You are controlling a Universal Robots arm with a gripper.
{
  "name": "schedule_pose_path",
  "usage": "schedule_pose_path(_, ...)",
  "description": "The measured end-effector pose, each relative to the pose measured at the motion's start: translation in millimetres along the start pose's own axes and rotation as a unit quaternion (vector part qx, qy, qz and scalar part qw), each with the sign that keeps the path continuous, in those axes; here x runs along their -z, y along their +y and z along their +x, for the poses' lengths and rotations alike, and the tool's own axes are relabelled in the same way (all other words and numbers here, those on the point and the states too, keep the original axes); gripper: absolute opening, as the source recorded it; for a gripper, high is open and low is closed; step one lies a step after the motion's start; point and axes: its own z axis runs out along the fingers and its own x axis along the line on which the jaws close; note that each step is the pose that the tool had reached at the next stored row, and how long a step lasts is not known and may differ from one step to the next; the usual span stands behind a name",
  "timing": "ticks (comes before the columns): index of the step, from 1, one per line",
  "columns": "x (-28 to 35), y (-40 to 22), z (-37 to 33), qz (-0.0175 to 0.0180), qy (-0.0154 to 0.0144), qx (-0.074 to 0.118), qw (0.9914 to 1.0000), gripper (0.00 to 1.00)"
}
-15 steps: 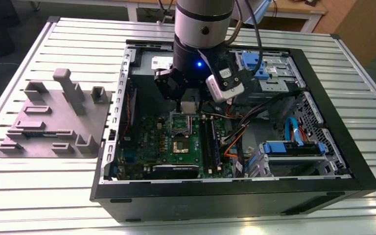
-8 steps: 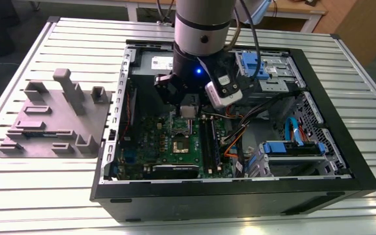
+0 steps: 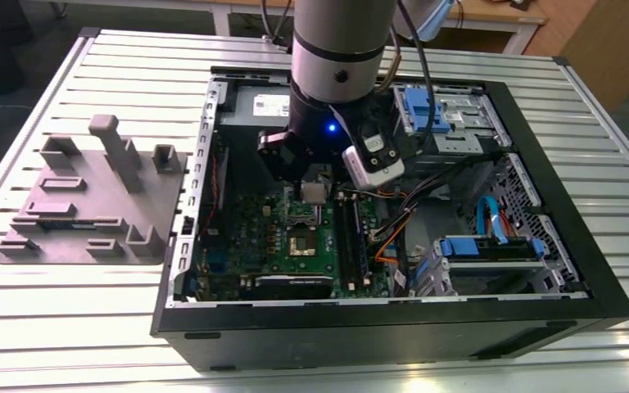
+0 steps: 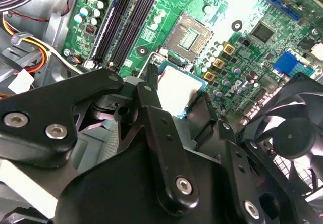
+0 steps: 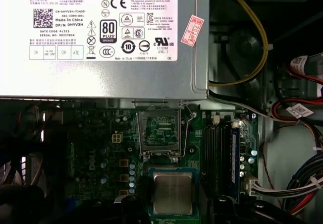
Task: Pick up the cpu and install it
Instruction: 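Place the cpu into insertion slot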
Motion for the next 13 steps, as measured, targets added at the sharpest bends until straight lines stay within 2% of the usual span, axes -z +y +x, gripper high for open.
schedule_pose_path(13,-0.6,0.0,0.0,-0.0001,-0.0001,0.000,1.00000,0.47)
